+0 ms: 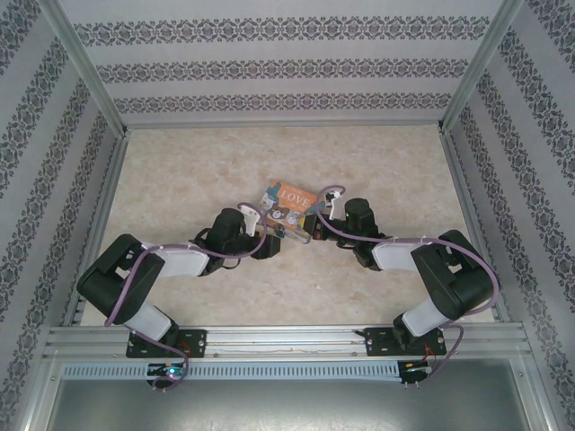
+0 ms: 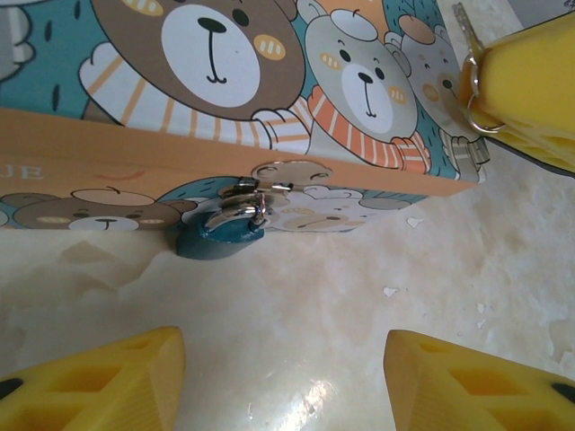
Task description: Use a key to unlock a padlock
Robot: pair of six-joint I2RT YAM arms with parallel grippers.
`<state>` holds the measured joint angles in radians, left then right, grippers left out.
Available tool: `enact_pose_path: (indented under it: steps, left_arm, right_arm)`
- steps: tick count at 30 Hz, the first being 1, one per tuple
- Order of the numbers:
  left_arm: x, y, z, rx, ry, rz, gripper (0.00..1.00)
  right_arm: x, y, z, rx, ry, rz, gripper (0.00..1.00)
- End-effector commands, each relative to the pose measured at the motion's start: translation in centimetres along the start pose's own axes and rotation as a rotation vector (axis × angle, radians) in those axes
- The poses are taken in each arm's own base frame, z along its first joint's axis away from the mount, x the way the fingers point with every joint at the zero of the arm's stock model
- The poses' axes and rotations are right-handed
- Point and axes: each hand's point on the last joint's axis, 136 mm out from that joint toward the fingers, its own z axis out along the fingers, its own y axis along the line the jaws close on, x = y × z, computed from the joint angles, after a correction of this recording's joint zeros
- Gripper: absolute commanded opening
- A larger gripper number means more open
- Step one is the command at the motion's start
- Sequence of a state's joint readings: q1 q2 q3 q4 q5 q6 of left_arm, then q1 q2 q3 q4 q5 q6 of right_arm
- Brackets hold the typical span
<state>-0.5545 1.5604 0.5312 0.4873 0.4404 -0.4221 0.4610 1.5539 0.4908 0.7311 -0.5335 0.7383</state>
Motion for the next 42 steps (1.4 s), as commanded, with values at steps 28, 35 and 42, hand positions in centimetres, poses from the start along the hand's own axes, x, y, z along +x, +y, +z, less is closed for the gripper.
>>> enact_pose_path:
  steps: [28, 35, 42]
  left_arm:
    - [-2.4, 1.3, 4.3, 0.033, -0.084, -0.002, 0.57]
    - [-1.7, 1.2, 4.8, 0.057, -0.066, -0.034, 0.51]
    - [-1.2, 1.2, 4.8, 0.060, -0.053, -0.044, 0.48]
  right_arm:
    - [1.1, -1.0, 0.5, 0.031, 0.048, 0.035, 0.00]
    - [1.0, -0.7, 0.6, 0.025, 0.048, 0.033, 0.00]
    - [1.0, -0.7, 0.5, 0.026, 0.047, 0.033, 0.00]
